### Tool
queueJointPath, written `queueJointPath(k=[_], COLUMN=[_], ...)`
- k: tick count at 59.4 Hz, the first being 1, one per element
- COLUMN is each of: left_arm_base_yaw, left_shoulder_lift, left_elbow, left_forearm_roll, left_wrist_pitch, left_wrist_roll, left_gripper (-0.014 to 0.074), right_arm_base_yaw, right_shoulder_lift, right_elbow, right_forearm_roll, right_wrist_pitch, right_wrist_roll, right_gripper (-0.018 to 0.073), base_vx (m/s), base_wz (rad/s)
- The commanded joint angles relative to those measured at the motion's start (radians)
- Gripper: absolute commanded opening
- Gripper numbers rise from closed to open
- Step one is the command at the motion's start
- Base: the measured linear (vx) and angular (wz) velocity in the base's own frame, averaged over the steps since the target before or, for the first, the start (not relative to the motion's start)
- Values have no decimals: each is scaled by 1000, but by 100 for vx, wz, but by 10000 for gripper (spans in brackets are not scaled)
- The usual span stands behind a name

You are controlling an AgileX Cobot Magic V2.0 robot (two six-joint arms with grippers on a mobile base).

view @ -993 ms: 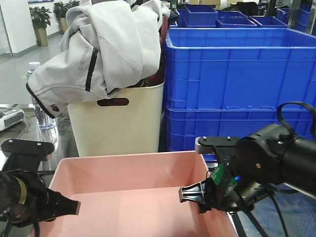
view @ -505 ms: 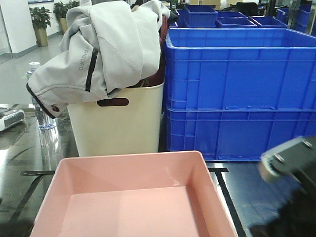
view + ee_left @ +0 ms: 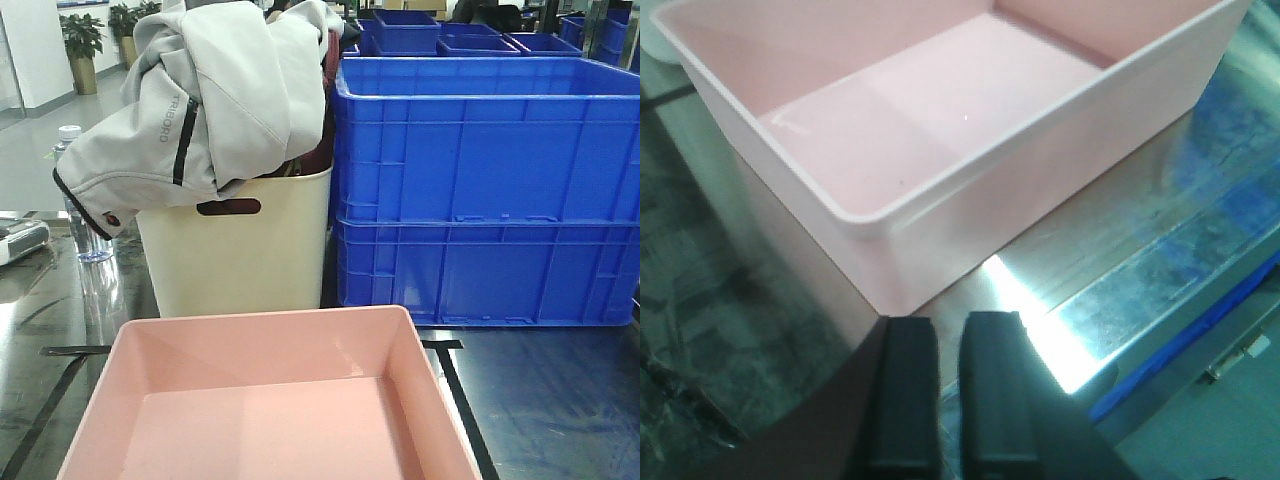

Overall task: Grab pink bin and stack on right shelf
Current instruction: 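Open both grippers and withdraw them from the bin rims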

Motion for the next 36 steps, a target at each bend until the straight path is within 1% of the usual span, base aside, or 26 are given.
queueJointPath(k=[1, 9, 17, 18, 20, 24, 29, 32, 36], left_arm_base_yaw=[1, 1, 6, 18, 44, 123, 240, 300, 363], left_shoulder_lift=[6, 6, -29, -38, -65, -127, -224, -276, -334], left_elbow=[-26, -26, -16, -12, -4, 43, 146, 207, 284], left_forearm_roll=[-17, -17, -14, -11, 21, 41, 69, 69, 61], left_wrist_pitch=[-66, -66, -67, -70, -80, -119, -243, -317, -401], left_wrist_roll=[-9, -9, -9, 1, 24, 28, 10, 9, 8], left_gripper=[122, 73, 58, 57, 55, 54, 40, 17, -9], right_arm_base_yaw=[-6, -6, -6, -6, -6, -6, -6, -6, -6], right_shoulder_lift=[3, 3, 3, 3, 3, 3, 3, 3, 3], right_elbow=[-27, -27, -27, -27, -27, -27, -27, -27, -27], right_forearm_roll=[-17, -18, -18, -18, -18, -25, -22, -22, -22], right_wrist_pitch=[-54, -54, -54, -54, -54, -54, -54, -54, -54], right_wrist_roll=[-14, -14, -14, -14, -14, -14, -14, -14, -14], right_gripper=[11, -15, -13, -13, -12, -12, -12, -12, -12], base_vx=[0, 0, 0, 0, 0, 0, 0, 0, 0], base_wz=[0, 0, 0, 0, 0, 0, 0, 0, 0])
